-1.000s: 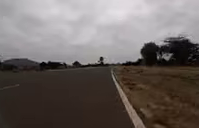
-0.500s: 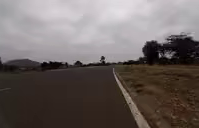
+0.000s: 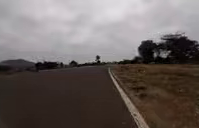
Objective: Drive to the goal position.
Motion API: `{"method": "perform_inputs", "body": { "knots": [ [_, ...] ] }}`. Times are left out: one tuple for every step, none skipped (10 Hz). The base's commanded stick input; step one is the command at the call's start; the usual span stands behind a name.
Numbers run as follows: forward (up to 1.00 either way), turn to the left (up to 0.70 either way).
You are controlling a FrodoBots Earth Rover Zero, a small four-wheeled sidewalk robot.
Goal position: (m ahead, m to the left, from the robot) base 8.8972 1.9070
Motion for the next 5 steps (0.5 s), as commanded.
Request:
{"method": "perform_inputs", "body": {
  "knots": [
    [0.85, -0.12],
    [0.85, 0.0],
    [0.85, 0.0],
    [0.85, -0.03],
    [0.85, -0.17]
  ]
}}
